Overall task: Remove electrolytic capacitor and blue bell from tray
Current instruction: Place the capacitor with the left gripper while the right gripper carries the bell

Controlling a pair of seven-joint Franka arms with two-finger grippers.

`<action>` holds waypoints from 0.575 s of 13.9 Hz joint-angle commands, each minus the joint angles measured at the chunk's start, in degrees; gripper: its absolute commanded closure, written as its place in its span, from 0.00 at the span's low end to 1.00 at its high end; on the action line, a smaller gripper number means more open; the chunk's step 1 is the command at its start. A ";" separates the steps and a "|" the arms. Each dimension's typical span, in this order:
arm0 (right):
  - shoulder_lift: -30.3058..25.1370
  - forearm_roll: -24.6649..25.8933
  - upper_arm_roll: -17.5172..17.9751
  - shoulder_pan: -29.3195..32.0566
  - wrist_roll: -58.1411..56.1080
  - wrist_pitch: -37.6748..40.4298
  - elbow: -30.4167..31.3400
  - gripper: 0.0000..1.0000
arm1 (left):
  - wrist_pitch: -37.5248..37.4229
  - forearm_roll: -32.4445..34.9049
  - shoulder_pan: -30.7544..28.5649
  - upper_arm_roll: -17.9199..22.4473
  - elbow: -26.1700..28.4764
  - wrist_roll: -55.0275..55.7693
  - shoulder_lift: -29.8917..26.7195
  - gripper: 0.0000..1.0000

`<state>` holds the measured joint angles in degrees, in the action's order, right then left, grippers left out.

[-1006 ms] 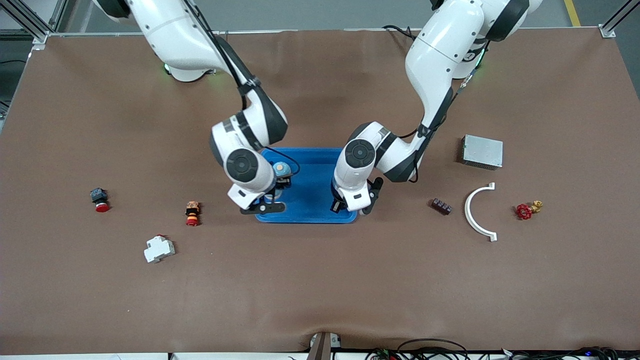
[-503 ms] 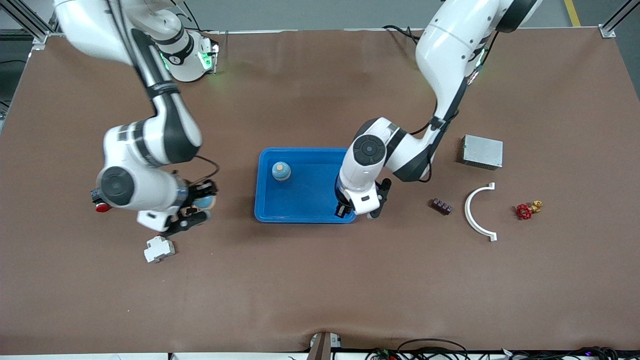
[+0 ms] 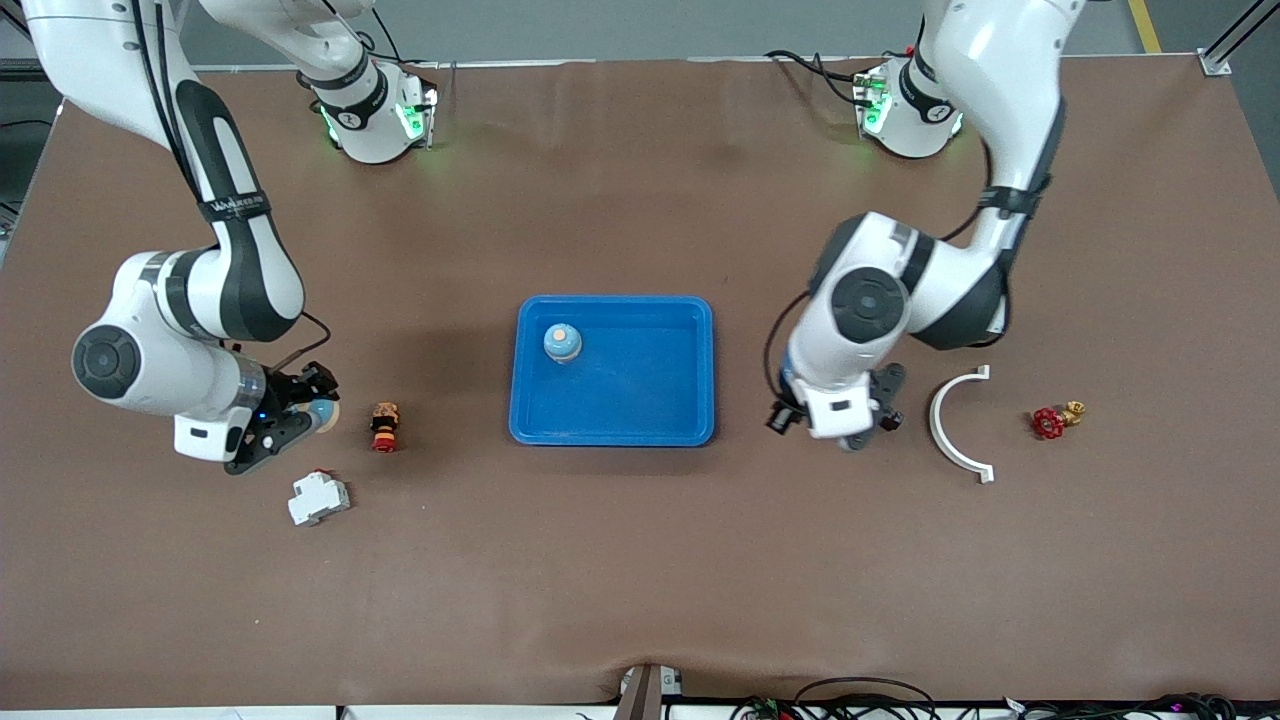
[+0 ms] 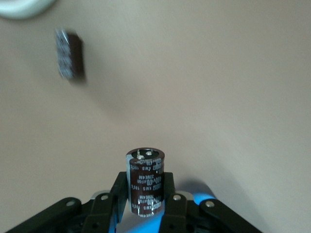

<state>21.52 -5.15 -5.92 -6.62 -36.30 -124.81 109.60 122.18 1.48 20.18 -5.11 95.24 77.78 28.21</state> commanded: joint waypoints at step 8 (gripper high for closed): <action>-6.32 6.73 -2.43 1.08 -2.46 -13.86 16.87 0.82 | 2.44 12.41 -19.37 -0.69 11.63 -26.51 -2.99 1.00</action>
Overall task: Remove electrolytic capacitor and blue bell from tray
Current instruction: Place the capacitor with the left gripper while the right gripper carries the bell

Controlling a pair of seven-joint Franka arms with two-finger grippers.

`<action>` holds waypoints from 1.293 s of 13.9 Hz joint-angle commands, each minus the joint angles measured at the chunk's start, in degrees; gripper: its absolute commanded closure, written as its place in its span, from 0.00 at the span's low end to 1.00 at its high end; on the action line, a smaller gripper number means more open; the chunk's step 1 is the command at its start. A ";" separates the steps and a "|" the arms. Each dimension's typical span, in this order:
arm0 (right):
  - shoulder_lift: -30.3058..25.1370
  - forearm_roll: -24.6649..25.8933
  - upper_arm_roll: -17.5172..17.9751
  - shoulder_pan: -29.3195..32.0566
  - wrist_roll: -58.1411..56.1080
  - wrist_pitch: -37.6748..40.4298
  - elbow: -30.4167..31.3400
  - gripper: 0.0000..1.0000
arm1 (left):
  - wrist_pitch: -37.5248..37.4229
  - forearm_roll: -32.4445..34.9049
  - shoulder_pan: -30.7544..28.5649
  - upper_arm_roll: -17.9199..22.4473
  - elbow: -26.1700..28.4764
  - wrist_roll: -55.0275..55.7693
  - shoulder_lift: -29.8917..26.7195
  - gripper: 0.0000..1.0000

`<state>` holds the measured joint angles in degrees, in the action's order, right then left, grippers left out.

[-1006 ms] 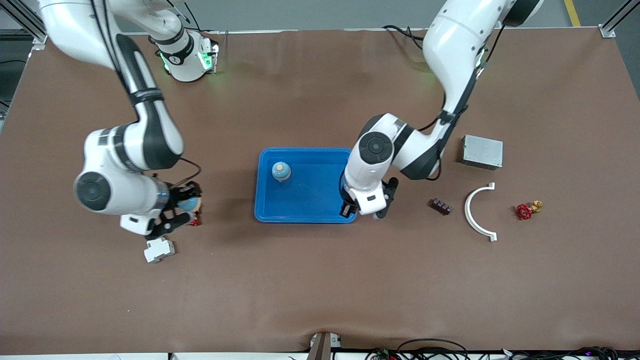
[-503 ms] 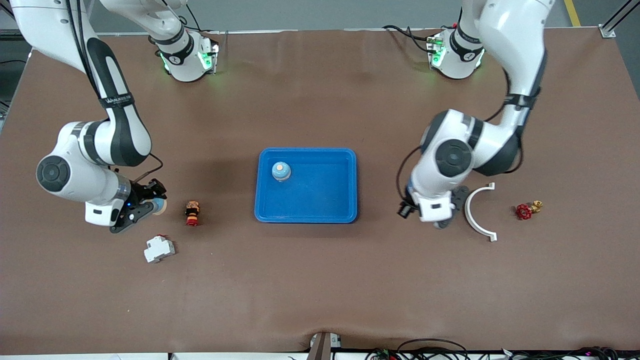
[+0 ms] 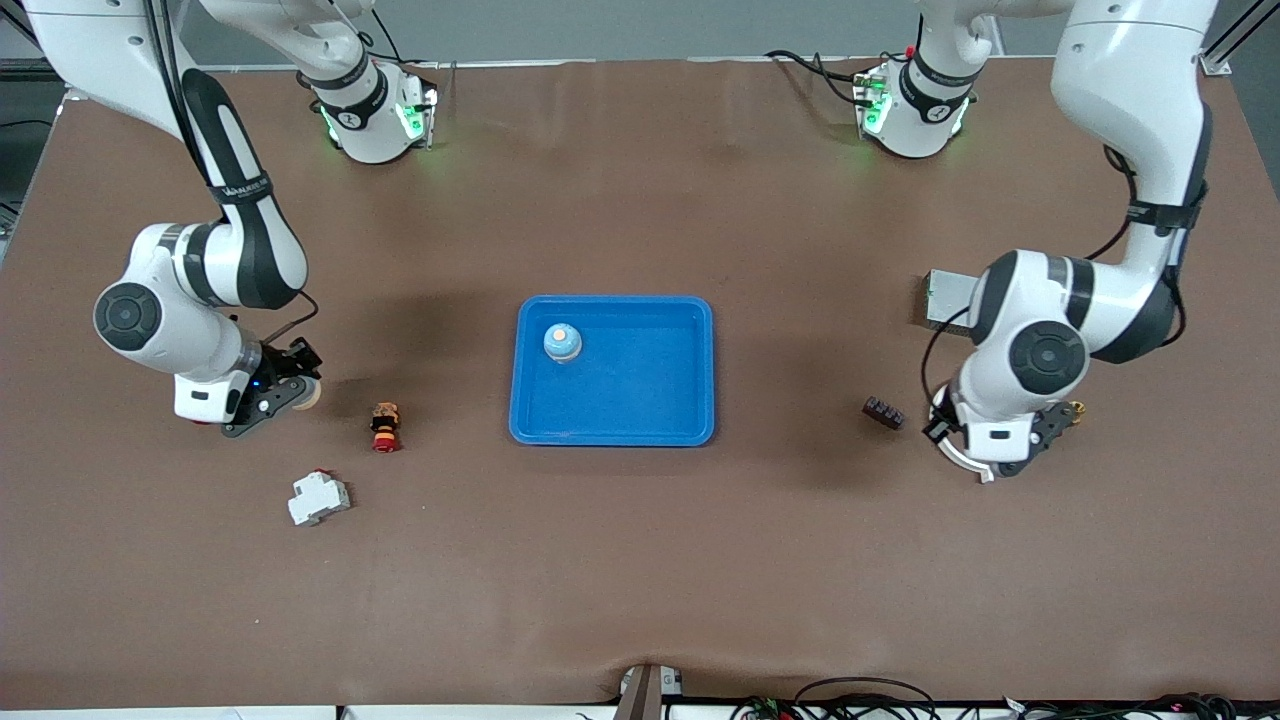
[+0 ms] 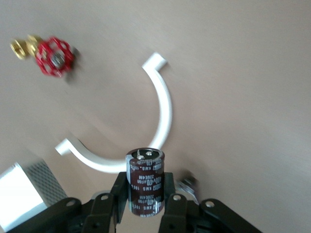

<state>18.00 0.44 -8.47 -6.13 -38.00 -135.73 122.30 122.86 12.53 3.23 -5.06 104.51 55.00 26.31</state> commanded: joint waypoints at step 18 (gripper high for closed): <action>4.68 1.14 0.21 0.42 -0.76 -9.56 5.58 0.67 | 7.32 1.19 -10.08 -1.00 5.10 -23.68 -7.39 0.00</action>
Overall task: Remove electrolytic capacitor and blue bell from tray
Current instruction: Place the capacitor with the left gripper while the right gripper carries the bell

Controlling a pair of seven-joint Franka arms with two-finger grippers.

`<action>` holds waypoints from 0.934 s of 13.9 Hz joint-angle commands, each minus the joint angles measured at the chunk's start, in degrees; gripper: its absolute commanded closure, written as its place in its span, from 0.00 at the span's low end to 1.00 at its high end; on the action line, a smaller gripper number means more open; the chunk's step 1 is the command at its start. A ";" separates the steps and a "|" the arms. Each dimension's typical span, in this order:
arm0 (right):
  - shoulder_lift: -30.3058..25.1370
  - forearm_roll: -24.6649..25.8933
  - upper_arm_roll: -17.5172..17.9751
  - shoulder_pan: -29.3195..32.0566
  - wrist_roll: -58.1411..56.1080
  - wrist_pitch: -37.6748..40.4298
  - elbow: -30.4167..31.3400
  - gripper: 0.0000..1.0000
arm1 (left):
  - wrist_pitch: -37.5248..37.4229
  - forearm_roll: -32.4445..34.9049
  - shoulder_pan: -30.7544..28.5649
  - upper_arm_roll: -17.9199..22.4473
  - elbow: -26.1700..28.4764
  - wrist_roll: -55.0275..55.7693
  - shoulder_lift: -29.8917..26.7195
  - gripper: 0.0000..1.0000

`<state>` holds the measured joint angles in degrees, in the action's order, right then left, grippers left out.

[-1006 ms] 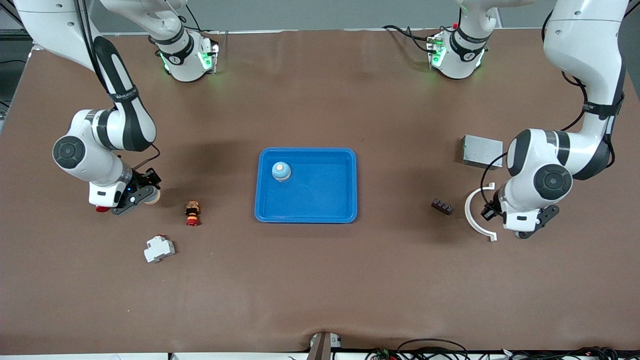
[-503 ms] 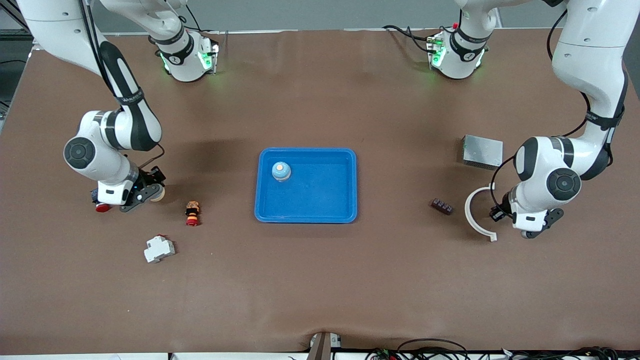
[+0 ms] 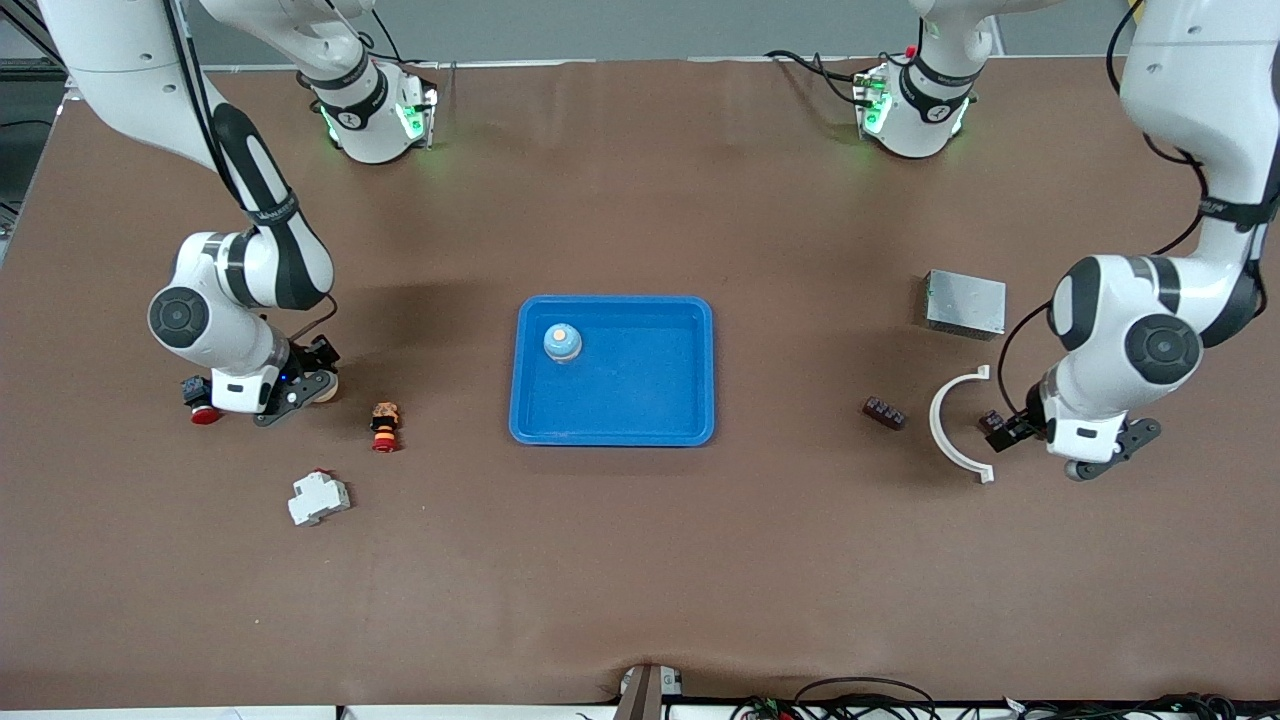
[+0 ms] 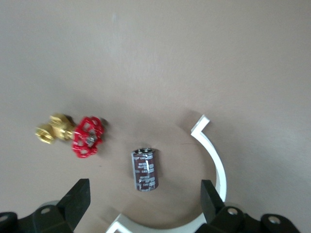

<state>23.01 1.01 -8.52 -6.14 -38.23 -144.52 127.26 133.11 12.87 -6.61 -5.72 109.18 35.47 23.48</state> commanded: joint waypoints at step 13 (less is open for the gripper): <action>-7.01 -1.44 0.70 -0.89 -0.27 0.38 -1.40 0.00 | -41.26 0.23 0.02 -7.10 -28.68 -25.63 -11.08 0.00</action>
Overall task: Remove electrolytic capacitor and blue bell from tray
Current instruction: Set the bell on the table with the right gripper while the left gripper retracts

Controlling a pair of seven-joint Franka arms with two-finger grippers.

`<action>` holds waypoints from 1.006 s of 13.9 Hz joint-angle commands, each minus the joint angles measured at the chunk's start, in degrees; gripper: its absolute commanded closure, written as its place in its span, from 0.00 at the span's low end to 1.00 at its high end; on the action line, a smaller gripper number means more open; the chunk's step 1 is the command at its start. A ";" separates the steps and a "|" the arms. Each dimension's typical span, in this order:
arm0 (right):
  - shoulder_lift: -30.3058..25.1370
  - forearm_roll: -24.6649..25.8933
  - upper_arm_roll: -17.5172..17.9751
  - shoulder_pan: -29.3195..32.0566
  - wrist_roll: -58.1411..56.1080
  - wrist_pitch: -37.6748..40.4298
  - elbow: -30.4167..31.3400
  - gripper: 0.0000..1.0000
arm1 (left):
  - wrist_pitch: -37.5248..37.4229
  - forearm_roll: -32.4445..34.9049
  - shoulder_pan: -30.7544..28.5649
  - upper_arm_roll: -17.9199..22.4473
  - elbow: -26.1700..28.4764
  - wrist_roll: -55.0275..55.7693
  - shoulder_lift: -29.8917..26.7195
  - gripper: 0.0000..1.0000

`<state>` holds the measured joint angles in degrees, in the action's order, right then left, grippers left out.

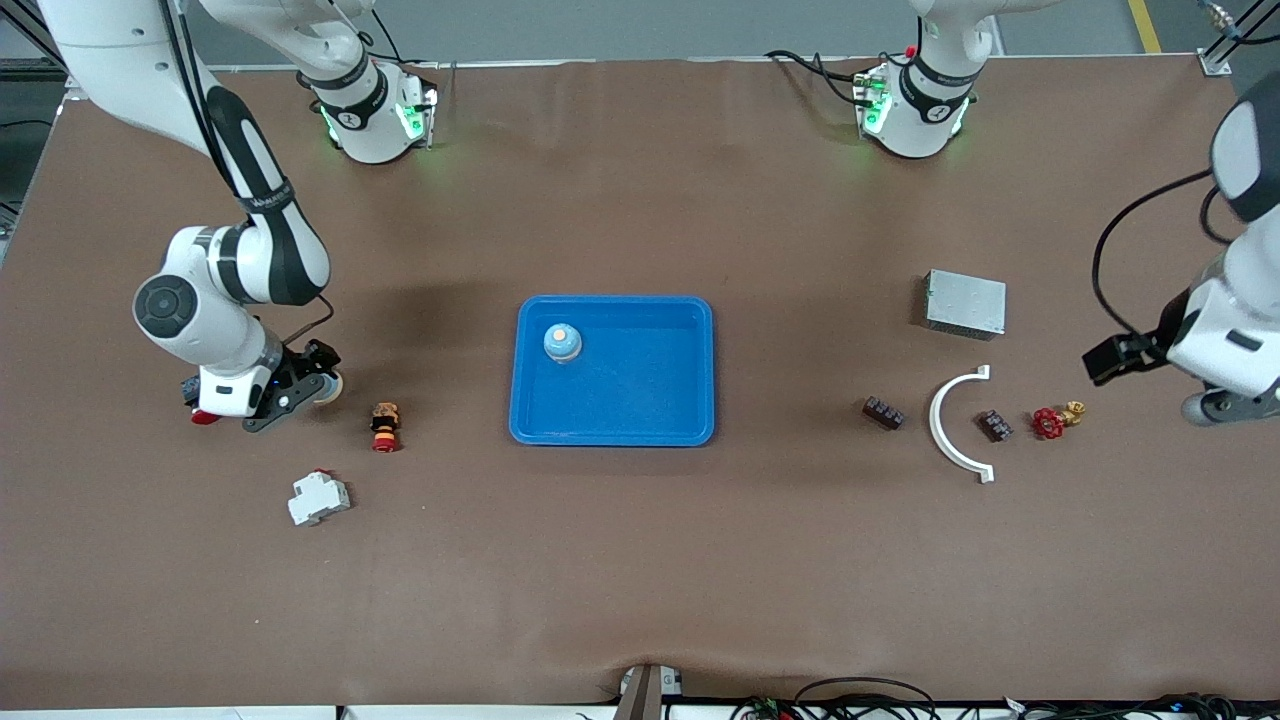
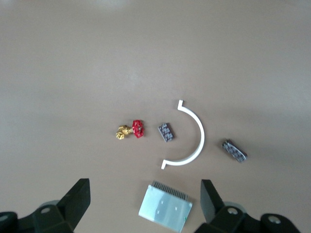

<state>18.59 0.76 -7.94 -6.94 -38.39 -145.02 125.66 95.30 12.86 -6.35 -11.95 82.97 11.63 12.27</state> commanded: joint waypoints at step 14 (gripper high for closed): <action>-5.15 -16.32 0.20 -14.04 45.03 16.87 -8.50 0.00 | -7.49 -10.66 7.49 9.32 10.55 -6.35 -19.30 0.00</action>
<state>14.74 -14.50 -7.31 -17.21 -1.45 -130.18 118.49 88.20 3.47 0.86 -3.01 92.07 6.06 -5.57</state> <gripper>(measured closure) 0.000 0.000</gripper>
